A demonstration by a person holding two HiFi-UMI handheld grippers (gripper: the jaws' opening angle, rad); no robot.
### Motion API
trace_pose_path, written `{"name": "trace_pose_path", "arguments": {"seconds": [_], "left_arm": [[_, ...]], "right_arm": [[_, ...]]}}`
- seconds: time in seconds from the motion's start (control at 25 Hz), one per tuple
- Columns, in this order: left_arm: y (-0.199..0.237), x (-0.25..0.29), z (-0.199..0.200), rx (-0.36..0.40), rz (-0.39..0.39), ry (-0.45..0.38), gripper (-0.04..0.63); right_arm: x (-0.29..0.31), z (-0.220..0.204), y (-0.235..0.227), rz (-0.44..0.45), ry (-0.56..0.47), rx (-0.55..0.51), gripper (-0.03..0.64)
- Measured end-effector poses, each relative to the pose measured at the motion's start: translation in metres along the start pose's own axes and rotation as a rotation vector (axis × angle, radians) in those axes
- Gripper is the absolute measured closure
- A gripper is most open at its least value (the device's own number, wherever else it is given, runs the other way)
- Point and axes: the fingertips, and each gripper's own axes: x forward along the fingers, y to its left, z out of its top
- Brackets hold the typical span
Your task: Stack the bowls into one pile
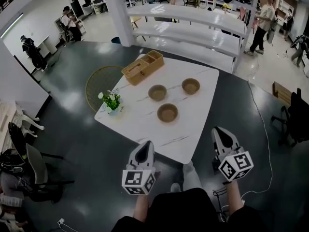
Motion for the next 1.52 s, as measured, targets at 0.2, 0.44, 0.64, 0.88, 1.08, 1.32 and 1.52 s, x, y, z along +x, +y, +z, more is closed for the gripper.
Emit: {"name": "trace_pose_path", "arguments": {"seconds": [0.2,0.44,0.64,0.88,1.08,1.32,1.52], "left_arm": [[0.005,0.033,-0.001,-0.019,0.004,0.023,0.580],[0.002,0.084,-0.002,-0.046,-0.007,0.053,0.580],[0.004,0.123,0.003,-0.063,0.018,0.059,0.580],[0.008,0.159,0.002,-0.077,0.047,0.087,0.580],[0.014,0.186,-0.001,-0.106,0.078,0.099,0.580],[0.021,0.215,-0.007,-0.108,0.078,0.148,0.580],[0.030,0.245,-0.008,-0.123,0.061,0.171,0.580]], "right_arm": [[0.030,-0.002,-0.019,0.015,0.021,0.011,0.603],[0.078,0.000,-0.047,0.061,0.058,0.014,0.603],[0.115,0.004,-0.076,0.083,0.074,-0.006,0.603],[0.157,0.004,-0.102,0.106,0.098,-0.019,0.603],[0.188,0.000,-0.119,0.159,0.130,-0.005,0.603],[0.225,-0.012,-0.139,0.183,0.193,-0.006,0.603],[0.257,-0.026,-0.157,0.175,0.259,0.036,0.603]]}}
